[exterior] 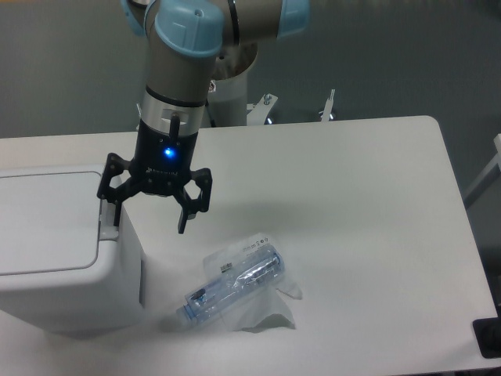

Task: Open the trash can
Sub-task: 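Push the gripper against the lid edge to flip the lid open, then raise the gripper up and away from the opened trash can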

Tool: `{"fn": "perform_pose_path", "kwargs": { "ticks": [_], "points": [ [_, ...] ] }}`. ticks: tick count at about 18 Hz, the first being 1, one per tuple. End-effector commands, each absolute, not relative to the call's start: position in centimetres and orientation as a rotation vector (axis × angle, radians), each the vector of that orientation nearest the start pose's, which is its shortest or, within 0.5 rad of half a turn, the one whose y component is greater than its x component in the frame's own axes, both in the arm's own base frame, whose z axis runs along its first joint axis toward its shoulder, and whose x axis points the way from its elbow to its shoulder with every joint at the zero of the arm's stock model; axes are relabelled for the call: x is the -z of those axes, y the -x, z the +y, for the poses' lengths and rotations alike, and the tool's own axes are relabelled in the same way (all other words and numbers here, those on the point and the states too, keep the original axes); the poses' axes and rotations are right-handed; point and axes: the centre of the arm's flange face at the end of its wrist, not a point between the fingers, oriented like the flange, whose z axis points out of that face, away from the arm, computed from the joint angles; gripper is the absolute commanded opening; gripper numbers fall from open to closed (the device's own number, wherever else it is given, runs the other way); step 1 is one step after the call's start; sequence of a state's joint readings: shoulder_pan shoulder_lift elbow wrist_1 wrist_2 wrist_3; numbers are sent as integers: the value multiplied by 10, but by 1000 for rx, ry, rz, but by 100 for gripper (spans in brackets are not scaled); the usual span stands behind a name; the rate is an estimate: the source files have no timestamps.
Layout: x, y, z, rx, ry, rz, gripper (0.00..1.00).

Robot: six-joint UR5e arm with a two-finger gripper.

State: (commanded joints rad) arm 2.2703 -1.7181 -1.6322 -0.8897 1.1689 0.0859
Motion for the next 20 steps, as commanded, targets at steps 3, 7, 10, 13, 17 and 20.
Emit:
{"fn": "perform_pose_path", "kwargs": {
  "ticks": [3, 7, 10, 13, 17, 20],
  "points": [
    [-465, 239, 552, 246, 2466, -651, 100],
    [-475, 239, 550, 236, 2452, -643, 100],
    [-500, 246, 550, 205, 2410, -632, 100],
    [-515, 269, 541, 168, 2378, -668, 100],
    [-522, 318, 515, 40, 2358, -757, 100],
    [-524, 349, 500, -36, 2376, -713, 100]
  ]
}}
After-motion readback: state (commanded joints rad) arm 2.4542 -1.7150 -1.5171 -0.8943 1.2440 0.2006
